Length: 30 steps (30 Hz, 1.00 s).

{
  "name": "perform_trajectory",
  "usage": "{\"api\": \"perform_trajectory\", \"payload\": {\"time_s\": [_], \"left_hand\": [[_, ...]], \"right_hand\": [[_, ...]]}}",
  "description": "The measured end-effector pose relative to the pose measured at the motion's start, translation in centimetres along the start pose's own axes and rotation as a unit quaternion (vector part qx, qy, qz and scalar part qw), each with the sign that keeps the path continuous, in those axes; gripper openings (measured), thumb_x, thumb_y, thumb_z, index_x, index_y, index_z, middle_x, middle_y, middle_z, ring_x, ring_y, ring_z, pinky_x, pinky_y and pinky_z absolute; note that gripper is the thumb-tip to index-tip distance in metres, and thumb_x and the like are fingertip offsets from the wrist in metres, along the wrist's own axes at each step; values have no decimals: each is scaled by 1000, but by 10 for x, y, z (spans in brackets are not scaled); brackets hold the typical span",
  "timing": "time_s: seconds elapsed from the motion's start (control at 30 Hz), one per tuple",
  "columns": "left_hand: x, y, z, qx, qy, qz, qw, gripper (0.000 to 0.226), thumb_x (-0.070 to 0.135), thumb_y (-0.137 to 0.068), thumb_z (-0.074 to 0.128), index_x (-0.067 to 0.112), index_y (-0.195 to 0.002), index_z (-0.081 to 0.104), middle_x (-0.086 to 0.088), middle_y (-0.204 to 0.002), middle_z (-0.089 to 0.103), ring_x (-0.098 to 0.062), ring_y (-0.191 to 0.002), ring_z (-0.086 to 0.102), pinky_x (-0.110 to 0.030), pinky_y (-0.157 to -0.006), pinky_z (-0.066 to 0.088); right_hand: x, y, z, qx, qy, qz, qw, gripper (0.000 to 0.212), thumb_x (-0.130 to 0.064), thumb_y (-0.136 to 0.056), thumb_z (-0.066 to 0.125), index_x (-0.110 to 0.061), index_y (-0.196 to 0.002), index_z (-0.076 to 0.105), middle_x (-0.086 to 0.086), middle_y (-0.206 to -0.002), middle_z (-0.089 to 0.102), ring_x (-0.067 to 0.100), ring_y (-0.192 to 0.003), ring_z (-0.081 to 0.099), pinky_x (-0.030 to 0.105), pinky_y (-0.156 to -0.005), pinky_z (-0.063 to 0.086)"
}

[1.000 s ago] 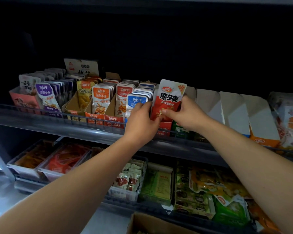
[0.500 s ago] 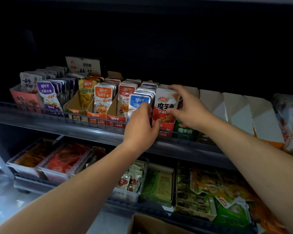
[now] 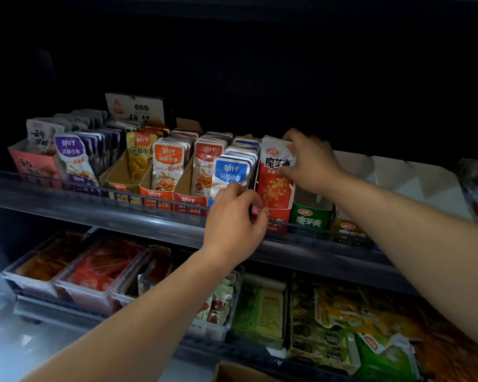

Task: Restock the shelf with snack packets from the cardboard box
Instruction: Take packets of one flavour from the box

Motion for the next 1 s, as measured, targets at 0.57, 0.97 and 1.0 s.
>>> {"api": "perform_trajectory", "payload": {"time_s": [0.57, 0.97, 1.0], "left_hand": [[-6, -1, 3, 20, 41, -12, 999, 10, 30, -93, 66, 21, -94, 70, 7, -100, 55, -10, -100, 46, -32, -83, 49], [-7, -2, 1, 9, 39, -15, 999, 17, 34, -94, 65, 22, -104, 71, 8, -103, 54, -10, -104, 46, -34, -88, 50], [-7, -2, 1, 9, 40, -16, 999, 21, 35, -95, 65, 22, -109, 71, 9, -105, 54, -8, -105, 45, -34, -89, 50]], "right_hand": [[25, -47, 26, -34, 54, 42, 997, 47, -48, -99, 42, -43, -145, 36, 7, -145, 49, 35, -134, 36, 49, -106, 31], [17, -37, 17, -4, 34, 57, 998, 62, -43, -98, 53, -35, -154, 27, 6, -156, 35, 33, -146, 21, 47, -116, 29], [18, -37, 15, 0, 19, 58, 998, 63, -42, -98, 55, -34, -154, 27, 7, -155, 35, 33, -146, 22, 47, -116, 30]]}}
Point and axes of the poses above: each hand's wrist, its own y-axis away from the middle knuckle, its own z-axis out of the palm, x = y × z, the point moved 8 cm from there along -y, towards the middle knuckle
